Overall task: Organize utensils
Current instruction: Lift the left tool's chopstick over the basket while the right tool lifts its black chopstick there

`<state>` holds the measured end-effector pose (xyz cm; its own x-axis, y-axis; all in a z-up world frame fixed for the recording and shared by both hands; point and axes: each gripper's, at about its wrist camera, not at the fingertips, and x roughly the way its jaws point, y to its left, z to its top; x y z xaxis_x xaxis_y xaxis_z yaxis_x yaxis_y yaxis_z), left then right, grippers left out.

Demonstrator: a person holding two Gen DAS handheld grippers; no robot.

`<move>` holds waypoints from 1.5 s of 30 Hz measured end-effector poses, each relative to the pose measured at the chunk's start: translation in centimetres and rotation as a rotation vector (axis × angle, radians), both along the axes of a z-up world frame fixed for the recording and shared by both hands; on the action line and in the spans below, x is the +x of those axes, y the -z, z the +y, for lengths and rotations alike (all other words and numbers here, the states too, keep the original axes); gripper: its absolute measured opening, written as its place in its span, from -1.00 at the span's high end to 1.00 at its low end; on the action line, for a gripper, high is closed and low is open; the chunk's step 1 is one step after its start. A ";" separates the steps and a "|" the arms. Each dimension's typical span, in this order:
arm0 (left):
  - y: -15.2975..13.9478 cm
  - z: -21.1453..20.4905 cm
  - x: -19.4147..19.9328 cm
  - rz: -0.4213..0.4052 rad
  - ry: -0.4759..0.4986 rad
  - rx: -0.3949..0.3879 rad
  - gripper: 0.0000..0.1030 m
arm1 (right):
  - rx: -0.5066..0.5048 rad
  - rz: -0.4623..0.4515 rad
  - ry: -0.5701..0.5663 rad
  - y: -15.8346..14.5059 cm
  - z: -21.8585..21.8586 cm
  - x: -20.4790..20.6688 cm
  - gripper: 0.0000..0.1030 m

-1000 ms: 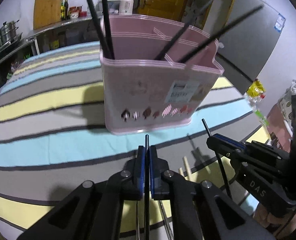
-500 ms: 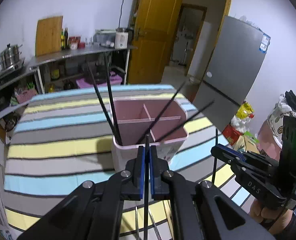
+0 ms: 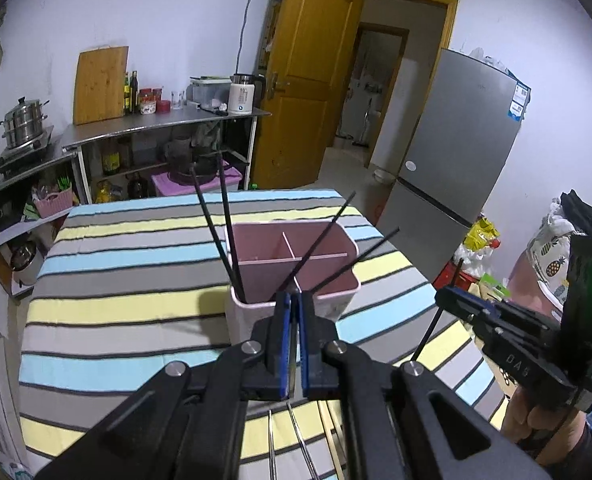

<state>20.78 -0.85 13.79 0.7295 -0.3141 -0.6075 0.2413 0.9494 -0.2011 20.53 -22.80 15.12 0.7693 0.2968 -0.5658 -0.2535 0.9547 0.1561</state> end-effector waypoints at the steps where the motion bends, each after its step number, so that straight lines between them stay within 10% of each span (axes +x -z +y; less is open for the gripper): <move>1: -0.1 0.0 -0.3 0.000 0.000 -0.002 0.91 | -0.004 -0.001 0.001 -0.1 0.0 -0.2 0.91; 23: -0.3 0.6 -2.4 0.041 0.016 -0.009 0.91 | -0.022 -0.026 0.020 -2.1 -1.5 -3.4 0.92; 45: -6.5 3.4 -1.7 -0.044 -0.008 -0.086 0.91 | 0.060 -0.098 -0.029 -5.4 0.5 -1.3 0.92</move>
<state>19.04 2.50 20.28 0.7577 -0.3575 -0.5459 0.2440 0.9311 -0.2710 19.27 -22.34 20.51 0.8103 0.3512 -0.4691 -0.2979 0.9362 0.1862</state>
